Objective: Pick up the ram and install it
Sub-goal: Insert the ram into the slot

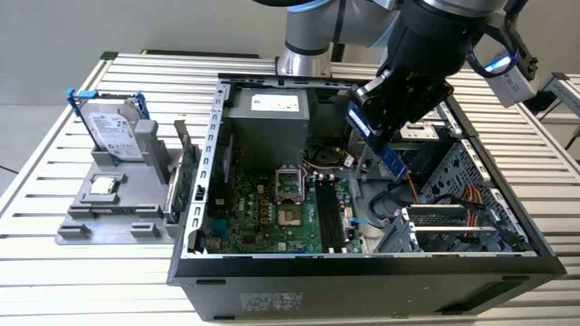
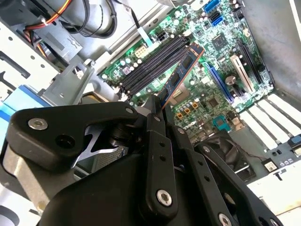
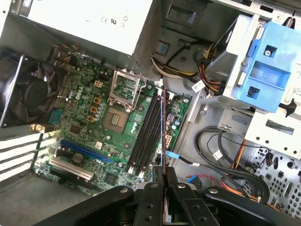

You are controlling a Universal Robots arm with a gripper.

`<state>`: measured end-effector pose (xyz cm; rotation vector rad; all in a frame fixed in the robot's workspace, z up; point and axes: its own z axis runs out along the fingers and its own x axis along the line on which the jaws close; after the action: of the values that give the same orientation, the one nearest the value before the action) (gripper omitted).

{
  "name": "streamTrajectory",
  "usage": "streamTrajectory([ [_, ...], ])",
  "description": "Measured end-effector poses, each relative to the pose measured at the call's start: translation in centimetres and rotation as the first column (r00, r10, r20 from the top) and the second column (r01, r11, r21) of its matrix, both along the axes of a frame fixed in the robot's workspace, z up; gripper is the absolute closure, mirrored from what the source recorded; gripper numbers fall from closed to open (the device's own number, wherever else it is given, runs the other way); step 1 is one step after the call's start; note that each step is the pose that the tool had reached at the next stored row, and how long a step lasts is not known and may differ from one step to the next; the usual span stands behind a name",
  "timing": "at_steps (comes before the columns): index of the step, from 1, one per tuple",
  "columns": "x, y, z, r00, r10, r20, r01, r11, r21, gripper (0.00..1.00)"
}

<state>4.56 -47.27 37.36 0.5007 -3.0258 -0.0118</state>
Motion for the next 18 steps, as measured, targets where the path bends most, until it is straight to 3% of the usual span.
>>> streamTrajectory([
  [10,0.02,-0.37,-0.02,0.9987,-0.05,0.0,0.05,0.9987,0.0,1.0],
  [18,0.04,-0.58,-0.03,0.995,-0.1,0.0,0.1,0.995,-0.0001,1.0],
])
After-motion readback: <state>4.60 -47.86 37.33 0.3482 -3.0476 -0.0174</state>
